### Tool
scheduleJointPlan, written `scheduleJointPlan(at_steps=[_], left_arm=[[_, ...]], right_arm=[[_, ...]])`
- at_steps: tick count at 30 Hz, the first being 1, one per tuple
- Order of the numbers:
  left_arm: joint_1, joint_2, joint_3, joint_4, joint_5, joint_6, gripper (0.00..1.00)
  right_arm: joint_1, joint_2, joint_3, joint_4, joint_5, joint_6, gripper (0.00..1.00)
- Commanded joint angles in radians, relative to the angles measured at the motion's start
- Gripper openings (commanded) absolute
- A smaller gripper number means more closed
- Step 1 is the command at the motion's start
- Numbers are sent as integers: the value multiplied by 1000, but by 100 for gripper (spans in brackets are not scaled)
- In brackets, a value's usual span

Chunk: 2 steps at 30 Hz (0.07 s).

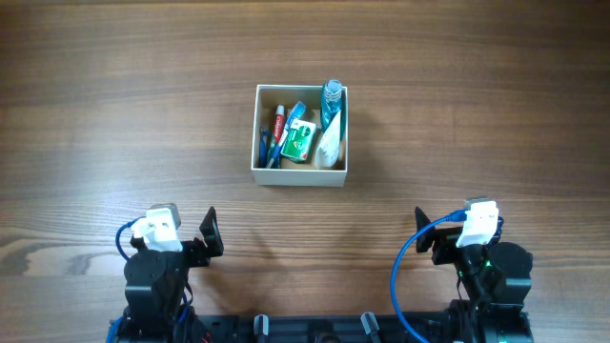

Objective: Pack container

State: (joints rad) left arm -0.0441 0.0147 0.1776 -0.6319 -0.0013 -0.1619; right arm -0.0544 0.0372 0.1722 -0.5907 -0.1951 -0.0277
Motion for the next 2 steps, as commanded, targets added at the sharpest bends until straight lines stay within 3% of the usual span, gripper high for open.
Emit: scheduleJointPlan(at_steps=[1,2], left_arm=[[-4,-12,-22,-4,12,13,100],[-4,-12,-22,-4,12,13,100]], right_arm=[[-2,-14,-3,-2,-16,8,100],[-2,-14,-3,-2,-16,8,100]])
